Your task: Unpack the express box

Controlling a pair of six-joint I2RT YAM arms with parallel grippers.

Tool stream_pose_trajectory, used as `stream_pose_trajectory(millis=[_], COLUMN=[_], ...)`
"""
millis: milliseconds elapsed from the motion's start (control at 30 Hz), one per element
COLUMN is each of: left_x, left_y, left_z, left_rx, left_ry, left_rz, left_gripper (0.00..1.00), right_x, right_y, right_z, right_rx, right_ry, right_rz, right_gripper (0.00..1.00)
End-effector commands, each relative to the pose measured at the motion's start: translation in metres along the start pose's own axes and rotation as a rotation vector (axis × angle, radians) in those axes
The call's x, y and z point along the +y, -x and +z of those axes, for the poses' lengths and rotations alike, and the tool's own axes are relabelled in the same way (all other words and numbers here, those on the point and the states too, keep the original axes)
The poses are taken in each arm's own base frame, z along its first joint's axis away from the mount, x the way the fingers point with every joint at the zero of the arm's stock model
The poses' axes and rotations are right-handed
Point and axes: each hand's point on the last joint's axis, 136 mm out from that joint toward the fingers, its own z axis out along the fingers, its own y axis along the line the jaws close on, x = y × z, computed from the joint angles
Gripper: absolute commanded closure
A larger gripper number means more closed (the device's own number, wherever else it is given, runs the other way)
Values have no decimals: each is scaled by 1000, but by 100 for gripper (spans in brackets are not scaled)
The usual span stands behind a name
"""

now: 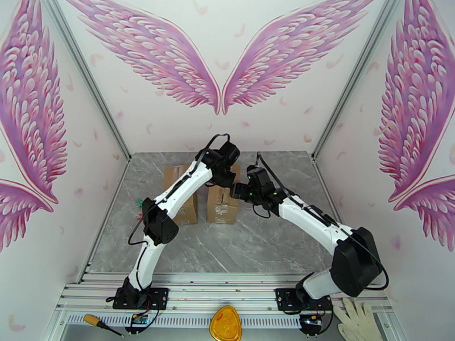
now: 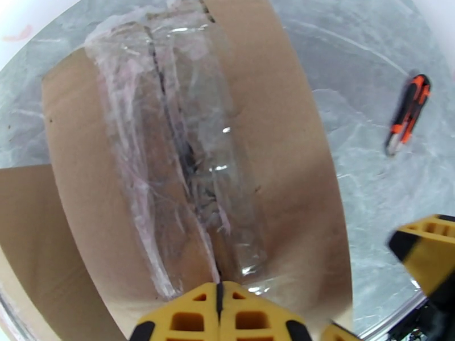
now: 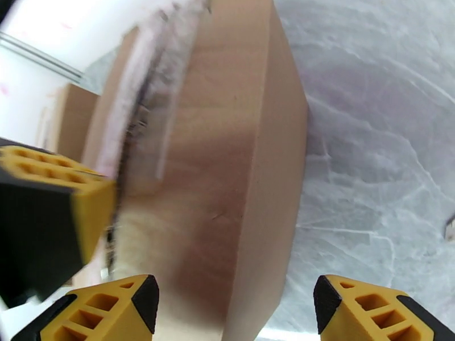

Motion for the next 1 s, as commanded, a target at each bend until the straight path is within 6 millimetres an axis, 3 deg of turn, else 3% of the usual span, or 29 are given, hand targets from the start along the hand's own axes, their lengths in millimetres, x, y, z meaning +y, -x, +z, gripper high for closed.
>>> stream_pose_trajectory(millis=[0,167,367,400,600,967], left_x=[-27,-28,-4,0,8,16], left_y=[17,22,21,20,7,-12], left_z=[-40,-52,-58,-56,-25,23], left_rx=[-109,-144,-155,-151,-73,24], left_ry=[-142,-151,-32,-2,98,258], left_rz=[0,12,29,29,34,89], left_gripper=[100,100,98,86,55,32], right_x=[-12,-23,-26,-24,-17,-18], right_y=[-8,-16,-21,-19,-12,-17], right_z=[9,19,22,20,16,22], right_rx=[10,40,38,24,8,32], right_ry=[-44,-92,-93,-81,-52,-60], right_rz=[21,29,43,45,35,45], right_gripper=[23,25,28,28,30,34])
